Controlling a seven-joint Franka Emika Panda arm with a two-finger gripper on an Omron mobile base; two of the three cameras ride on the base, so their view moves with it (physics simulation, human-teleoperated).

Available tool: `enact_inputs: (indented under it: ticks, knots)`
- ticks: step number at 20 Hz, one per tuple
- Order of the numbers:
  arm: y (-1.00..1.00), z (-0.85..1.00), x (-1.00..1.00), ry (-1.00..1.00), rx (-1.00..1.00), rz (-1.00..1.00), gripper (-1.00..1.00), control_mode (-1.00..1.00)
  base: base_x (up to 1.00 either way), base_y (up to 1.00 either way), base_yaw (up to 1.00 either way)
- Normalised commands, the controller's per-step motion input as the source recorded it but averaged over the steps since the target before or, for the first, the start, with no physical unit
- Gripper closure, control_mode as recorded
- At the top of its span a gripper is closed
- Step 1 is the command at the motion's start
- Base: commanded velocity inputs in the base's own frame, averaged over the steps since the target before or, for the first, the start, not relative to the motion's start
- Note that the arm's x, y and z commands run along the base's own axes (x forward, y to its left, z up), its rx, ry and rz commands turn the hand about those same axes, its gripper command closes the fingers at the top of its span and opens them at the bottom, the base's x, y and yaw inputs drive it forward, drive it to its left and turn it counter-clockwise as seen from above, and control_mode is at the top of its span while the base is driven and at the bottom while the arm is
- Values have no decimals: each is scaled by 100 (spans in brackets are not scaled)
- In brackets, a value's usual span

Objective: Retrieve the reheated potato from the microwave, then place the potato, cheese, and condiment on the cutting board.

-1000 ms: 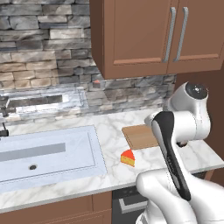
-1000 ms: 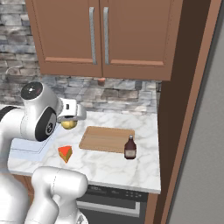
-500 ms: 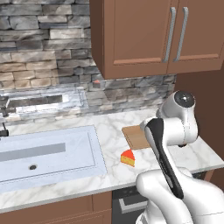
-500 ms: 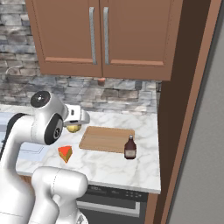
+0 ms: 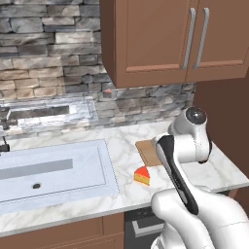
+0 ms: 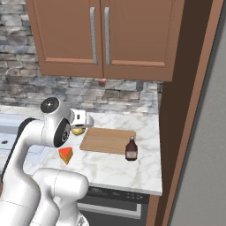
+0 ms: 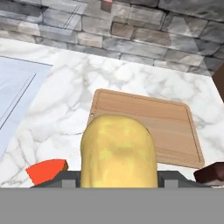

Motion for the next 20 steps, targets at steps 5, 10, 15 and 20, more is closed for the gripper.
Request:
enact_inputs:
  ticks: [5,10,15,20]
  knots:
    - [1,-27,32,14,1,0,100,-100,0,0,0]
    - [1,-26,26,8,4,0,100,-100,0,0,0]
    - [4,-24,24,1,0,0,100,-100,0,0,0]
    - [11,-27,22,-6,0,0,100,-100,0,0,0]
